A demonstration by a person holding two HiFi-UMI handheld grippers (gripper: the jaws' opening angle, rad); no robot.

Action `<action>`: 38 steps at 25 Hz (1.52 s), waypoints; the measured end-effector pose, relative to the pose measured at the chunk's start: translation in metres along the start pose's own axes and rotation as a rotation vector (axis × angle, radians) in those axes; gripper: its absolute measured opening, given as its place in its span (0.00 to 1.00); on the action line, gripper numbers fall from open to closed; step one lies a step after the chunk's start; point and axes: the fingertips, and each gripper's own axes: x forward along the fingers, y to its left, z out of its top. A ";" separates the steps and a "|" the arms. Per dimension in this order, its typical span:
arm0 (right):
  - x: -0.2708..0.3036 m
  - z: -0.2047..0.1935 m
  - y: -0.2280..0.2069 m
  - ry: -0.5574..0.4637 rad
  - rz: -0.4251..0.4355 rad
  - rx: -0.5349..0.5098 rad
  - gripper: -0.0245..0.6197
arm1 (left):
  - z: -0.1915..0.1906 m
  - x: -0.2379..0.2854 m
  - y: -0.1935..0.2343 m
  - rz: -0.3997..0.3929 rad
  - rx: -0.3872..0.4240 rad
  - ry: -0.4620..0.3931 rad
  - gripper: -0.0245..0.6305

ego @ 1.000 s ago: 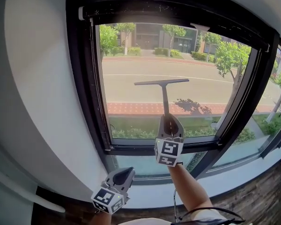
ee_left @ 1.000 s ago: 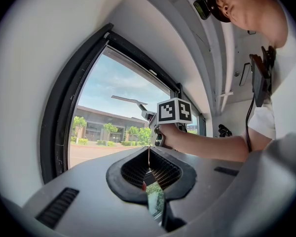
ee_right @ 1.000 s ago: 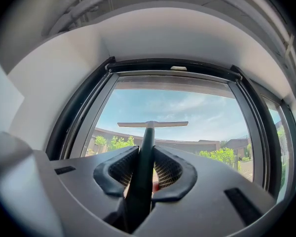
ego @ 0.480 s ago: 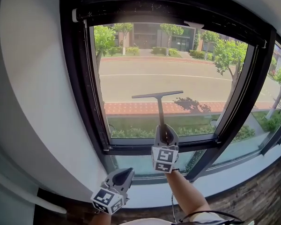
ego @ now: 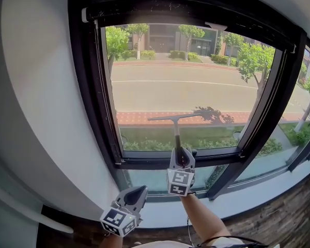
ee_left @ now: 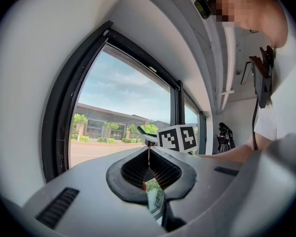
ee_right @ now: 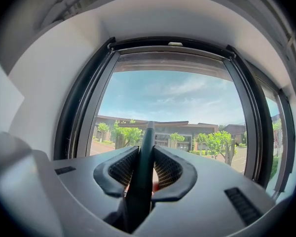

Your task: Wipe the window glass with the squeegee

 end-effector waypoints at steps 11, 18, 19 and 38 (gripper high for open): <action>-0.010 -0.057 0.007 0.105 0.011 -0.002 0.19 | -0.012 -0.008 0.001 0.019 -0.020 0.025 0.07; -0.013 -0.085 0.009 0.156 0.012 -0.008 0.19 | -0.014 -0.011 0.004 0.033 -0.019 0.033 0.07; -0.013 -0.089 0.009 0.165 0.013 -0.010 0.19 | -0.014 -0.012 0.004 0.036 -0.019 0.032 0.07; -0.022 -0.155 0.012 0.311 0.021 0.023 0.19 | -0.017 -0.014 0.007 0.043 -0.020 0.042 0.07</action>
